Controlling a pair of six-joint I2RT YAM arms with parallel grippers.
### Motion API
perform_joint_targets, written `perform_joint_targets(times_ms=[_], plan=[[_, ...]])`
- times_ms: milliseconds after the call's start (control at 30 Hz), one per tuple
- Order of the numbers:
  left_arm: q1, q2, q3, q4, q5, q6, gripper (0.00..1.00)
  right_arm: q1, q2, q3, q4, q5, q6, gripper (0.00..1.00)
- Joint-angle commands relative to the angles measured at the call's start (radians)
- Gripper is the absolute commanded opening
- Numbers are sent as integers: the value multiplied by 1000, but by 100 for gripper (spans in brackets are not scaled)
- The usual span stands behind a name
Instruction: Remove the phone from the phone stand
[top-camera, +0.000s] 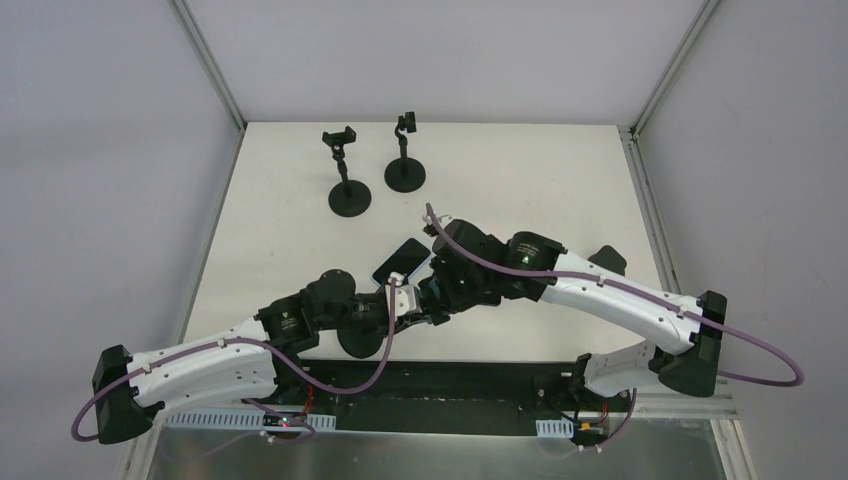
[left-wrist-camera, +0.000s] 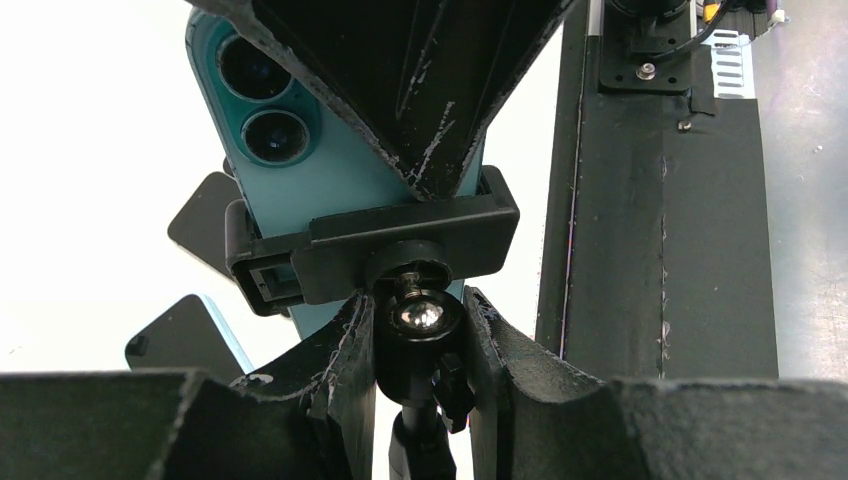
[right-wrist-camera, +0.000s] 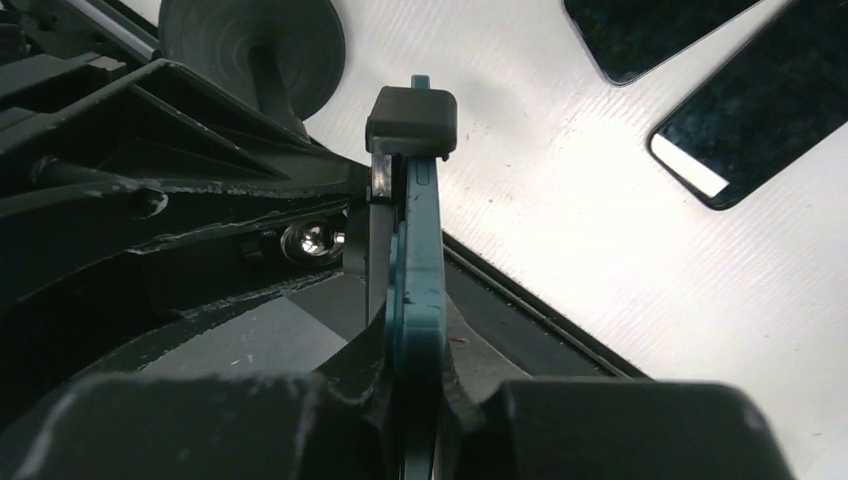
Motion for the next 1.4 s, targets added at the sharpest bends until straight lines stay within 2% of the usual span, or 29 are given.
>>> perform_joint_targets(times_ms=[0,133,300,433,500,567,800,1000,1233,1367], plan=[[-60,-6,12,-17,243,-28,0,-86,-35,2,107,9,-46,0],[-98,24,24,-11,252,-30,0,-87,-68,-32,126,65,-2,0],[-142,74,26,9,263,-26,0,-83,-145,-129,233,37,-48,0],[-147,77,22,83,300,-51,0,-16,-151,-169,256,162,-130,0],[-146,72,27,115,340,-62,0,25,-185,-260,438,281,-202,0],[-147,68,34,121,365,-50,0,22,-198,-314,562,306,-249,0],[-196,151,71,134,500,-42,0,-18,-92,-227,655,280,-428,0],[-238,168,80,138,516,-41,0,-77,-35,-159,673,231,-482,0],[-243,148,64,140,508,-46,0,-114,-79,-195,691,207,-524,0],[-243,135,52,140,491,-48,0,-125,-158,-276,735,165,-621,0]])
